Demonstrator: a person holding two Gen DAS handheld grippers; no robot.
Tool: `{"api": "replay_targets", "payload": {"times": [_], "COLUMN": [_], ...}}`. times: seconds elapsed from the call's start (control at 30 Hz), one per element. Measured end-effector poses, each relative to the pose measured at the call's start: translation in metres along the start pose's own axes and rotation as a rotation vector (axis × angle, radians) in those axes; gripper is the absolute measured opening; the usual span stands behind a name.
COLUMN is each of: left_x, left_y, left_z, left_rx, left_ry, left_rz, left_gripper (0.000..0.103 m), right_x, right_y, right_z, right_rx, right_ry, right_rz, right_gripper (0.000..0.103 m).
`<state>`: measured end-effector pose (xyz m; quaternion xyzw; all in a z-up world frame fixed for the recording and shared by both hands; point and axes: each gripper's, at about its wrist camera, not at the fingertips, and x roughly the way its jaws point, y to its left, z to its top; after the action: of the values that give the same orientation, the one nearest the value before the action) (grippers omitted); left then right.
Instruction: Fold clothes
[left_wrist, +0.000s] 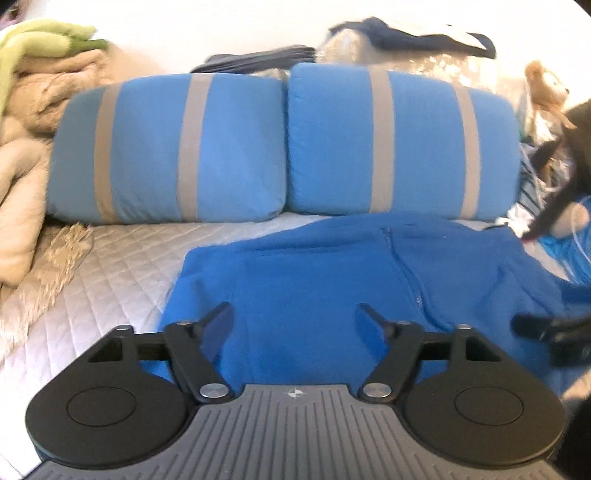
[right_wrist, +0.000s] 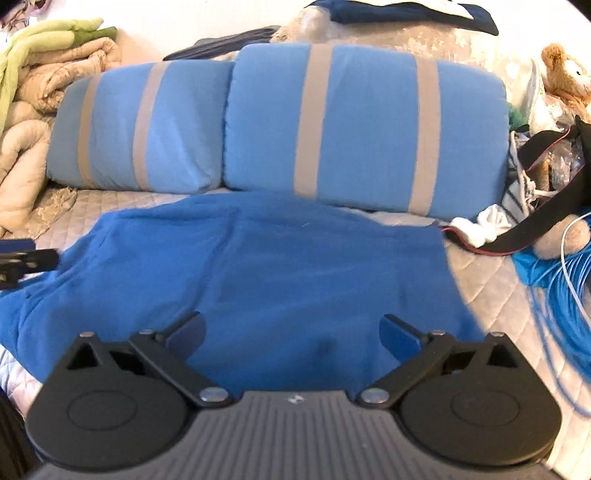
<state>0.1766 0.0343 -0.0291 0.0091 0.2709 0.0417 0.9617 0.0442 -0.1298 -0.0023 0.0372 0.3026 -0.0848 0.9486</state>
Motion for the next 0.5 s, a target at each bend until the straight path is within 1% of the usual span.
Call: {"api": "replay_targets", "payload": {"times": [0.07, 0.1, 0.2, 0.23, 0.27, 0.33, 0.4, 0.5], "left_x": [0.009, 0.014, 0.023, 0.025, 0.028, 0.032, 0.033, 0.032], "left_y": [0.001, 0.004, 0.015, 0.016, 0.013, 0.001, -0.004, -0.009], "left_z": [-0.017, -0.027, -0.054, -0.062, -0.066, -0.068, -0.071, -0.071], "left_rx": [-0.046, -0.064, -0.118, -0.114, -0.091, -0.035, -0.024, -0.028], "left_ry": [0.011, 0.001, -0.07, -0.102, -0.117, -0.119, -0.14, -0.159], "left_rz": [0.038, 0.051, 0.062, 0.056, 0.067, 0.112, 0.141, 0.168], "left_gripper": [0.07, 0.07, 0.072, 0.074, 0.075, 0.077, 0.078, 0.078], "right_x": [0.005, 0.008, 0.013, 0.014, 0.015, 0.019, 0.026, 0.028], "right_y": [0.016, 0.022, 0.031, 0.033, 0.035, 0.035, 0.039, 0.043], "right_z": [-0.012, -0.019, -0.038, -0.044, -0.05, -0.063, -0.067, -0.067], "right_rx": [0.021, 0.028, 0.023, 0.021, 0.019, 0.021, 0.02, 0.004], "right_ry": [-0.005, -0.016, -0.079, -0.102, -0.124, -0.146, -0.113, -0.111], "right_rz": [-0.021, -0.025, -0.053, -0.065, -0.078, -0.083, -0.1, -0.123], "right_gripper": [0.103, 0.103, 0.103, 0.103, 0.103, 0.103, 0.103, 0.103]}}
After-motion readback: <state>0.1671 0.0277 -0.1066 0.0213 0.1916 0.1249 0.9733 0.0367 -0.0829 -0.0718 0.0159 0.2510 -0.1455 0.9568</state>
